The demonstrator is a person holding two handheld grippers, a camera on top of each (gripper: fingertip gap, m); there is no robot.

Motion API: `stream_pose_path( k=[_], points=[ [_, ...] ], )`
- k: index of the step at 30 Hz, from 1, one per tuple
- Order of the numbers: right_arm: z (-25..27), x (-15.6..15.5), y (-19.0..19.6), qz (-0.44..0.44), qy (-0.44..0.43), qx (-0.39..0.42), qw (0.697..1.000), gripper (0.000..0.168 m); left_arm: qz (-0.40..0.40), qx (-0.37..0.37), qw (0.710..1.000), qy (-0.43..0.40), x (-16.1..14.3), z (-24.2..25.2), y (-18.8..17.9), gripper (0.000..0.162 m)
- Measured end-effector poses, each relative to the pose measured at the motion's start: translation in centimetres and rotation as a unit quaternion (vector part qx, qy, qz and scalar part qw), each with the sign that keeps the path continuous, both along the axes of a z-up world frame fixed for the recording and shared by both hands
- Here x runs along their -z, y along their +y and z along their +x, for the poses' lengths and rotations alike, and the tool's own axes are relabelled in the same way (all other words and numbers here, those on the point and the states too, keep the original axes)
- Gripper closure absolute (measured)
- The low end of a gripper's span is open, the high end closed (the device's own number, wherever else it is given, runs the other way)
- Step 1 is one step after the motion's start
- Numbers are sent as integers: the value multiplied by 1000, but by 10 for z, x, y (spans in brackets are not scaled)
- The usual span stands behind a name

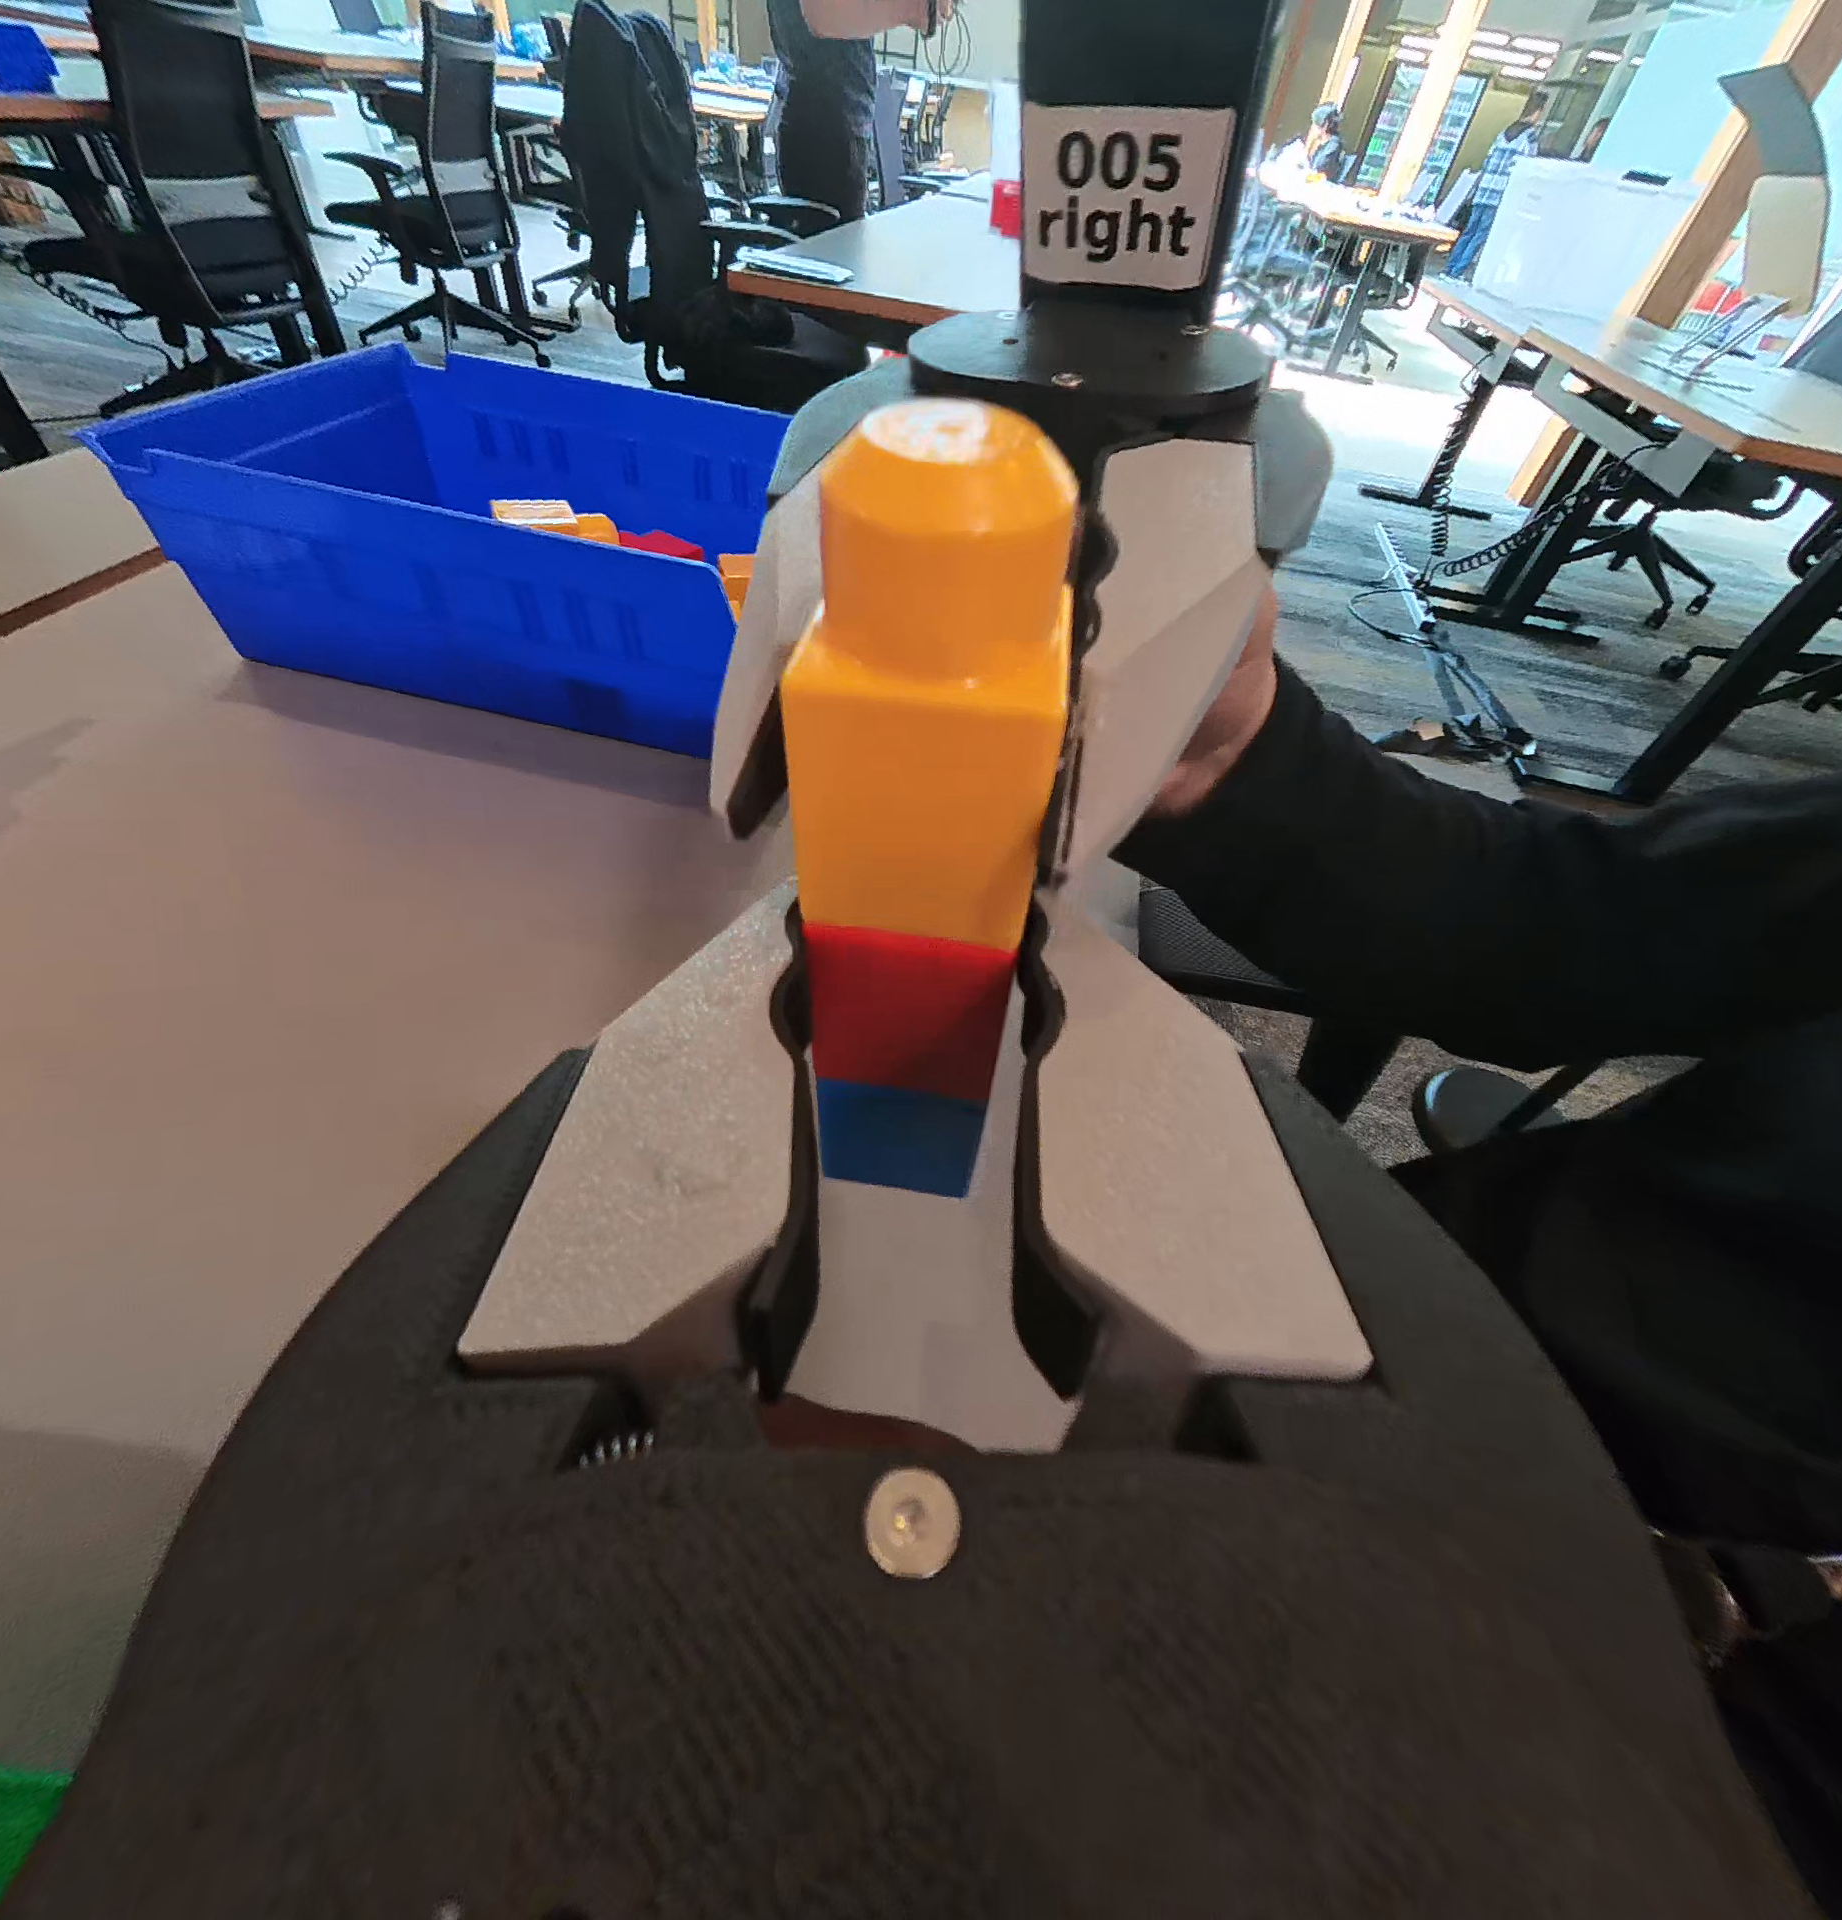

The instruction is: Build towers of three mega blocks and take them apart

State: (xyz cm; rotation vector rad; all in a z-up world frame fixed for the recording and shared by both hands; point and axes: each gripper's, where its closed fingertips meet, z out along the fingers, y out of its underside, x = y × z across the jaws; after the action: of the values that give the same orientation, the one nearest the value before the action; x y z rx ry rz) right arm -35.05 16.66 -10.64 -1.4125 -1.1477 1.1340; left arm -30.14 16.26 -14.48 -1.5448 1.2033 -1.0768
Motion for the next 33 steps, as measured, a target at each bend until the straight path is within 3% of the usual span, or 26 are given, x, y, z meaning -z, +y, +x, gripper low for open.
stream_pose_path(
  k=[8, 17, 19, 21, 24, 29, 33],
  points=[
    [7, -16, 4, 1, 46, 17, 999, 133, 29, -15, 999, 4, -2, 0, 4, 126],
    [9, -15, 26, 40, 25, 119, 992, 134, 137, -146, 976, 81, 2, -8, 36, 126],
    [8, -14, 23, 34, 25, 109, 993, 134, 117, -113, 984, 70, 3, -8, 29, 128],
    [5, -19, 9, 22, 44, 58, 997, 135, 44, -27, 999, 17, -4, -7, 6, 127],
    [5, -35, -18, -5, 95, -37, 995, 135, -35, 93, 993, -60, -22, -10, -27, 127],
    [4, -43, -39, -21, 118, -104, 987, 135, -67, 164, 980, -95, -31, -11, -49, 128],
    [4, -45, -40, -16, 116, -101, 988, 134, -87, 181, 973, -112, -33, -12, -50, 127]
  ],
)
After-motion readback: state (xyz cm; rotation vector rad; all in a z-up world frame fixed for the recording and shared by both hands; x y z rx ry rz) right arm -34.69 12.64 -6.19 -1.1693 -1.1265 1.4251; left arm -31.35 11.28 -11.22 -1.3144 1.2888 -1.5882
